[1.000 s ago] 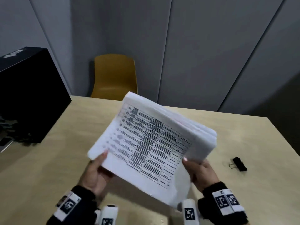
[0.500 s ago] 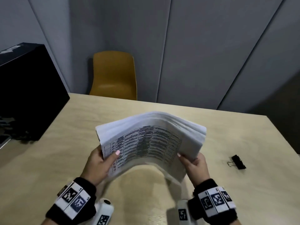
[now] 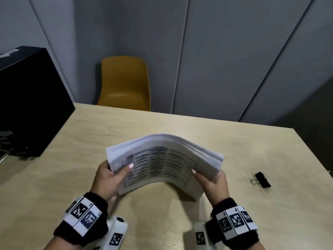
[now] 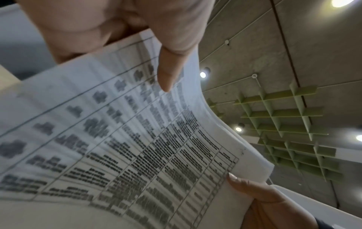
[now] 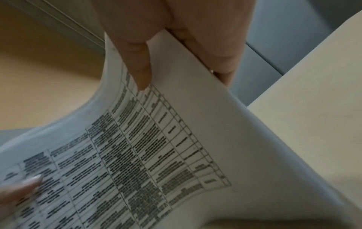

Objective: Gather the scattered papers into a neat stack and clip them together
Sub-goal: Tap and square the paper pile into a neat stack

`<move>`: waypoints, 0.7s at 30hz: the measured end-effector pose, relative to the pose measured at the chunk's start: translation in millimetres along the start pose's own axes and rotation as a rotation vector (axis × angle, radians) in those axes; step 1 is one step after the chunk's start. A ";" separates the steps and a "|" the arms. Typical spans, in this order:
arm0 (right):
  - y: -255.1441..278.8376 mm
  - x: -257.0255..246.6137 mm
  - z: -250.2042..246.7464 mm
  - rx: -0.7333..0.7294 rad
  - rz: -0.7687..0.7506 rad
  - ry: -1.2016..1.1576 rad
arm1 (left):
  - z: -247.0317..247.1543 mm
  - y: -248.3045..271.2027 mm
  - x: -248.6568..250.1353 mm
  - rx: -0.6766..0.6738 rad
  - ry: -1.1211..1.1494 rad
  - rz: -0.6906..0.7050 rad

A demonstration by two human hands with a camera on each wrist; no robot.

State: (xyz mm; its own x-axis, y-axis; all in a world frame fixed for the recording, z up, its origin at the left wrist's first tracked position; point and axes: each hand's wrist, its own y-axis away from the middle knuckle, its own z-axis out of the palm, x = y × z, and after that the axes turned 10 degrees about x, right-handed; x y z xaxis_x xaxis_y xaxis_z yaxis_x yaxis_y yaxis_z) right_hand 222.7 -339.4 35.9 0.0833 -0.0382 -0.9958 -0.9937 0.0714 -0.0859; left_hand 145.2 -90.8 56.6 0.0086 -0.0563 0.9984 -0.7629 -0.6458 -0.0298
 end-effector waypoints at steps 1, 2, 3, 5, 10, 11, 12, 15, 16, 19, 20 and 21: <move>1.2 0.1 1.2 -0.005 0.009 0.012 | 0.4 0.5 0.0 0.009 0.000 -0.029; 2.8 0.8 2.2 -0.010 0.014 0.019 | 0.8 0.8 -0.1 0.024 0.014 -0.055; 3.9 1.2 3.3 -0.008 0.018 0.021 | 1.2 0.4 -0.5 0.043 0.030 -0.068; 4.4 -1.6 4.9 0.009 0.030 -0.003 | 2.0 -0.5 0.9 0.066 0.031 -0.062; 3.6 -8.7 10.1 0.061 0.029 -0.046 | 5.8 1.2 15.6 0.049 0.080 -0.058; 4.5 -11.0 10.6 0.091 0.019 -0.053 | 6.3 1.7 19.2 0.070 0.102 -0.047; 5.8 -14.8 10.2 0.117 0.002 -0.038 | 6.5 2.5 24.0 0.101 0.132 -0.038; 7.9 -31.0 13.0 0.209 -0.018 -0.052 | 5.6 2.7 35.3 0.194 0.201 -0.087; 7.5 -36.7 15.0 0.254 -0.017 -0.090 | 6.6 2.1 37.2 0.197 0.218 -0.108; 2.5 -49.1 23.4 0.375 0.015 -0.165 | 11.4 -1.6 41.6 0.291 0.224 -0.115; 0.8 -49.7 25.4 0.403 0.031 -0.170 | 12.8 -2.7 40.7 0.335 0.218 -0.107; -0.6 -50.3 27.2 0.424 0.044 -0.170 | 14.6 -3.7 39.9 0.365 0.204 -0.103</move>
State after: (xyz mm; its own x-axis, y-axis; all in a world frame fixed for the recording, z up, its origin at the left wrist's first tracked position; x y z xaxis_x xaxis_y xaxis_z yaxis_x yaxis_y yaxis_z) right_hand 221.1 -310.4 85.2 0.0878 0.1355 -0.9869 -0.8813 0.4723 -0.0135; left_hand 157.8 -101.8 95.8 -0.0832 0.1512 0.9850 -0.4855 -0.8693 0.0924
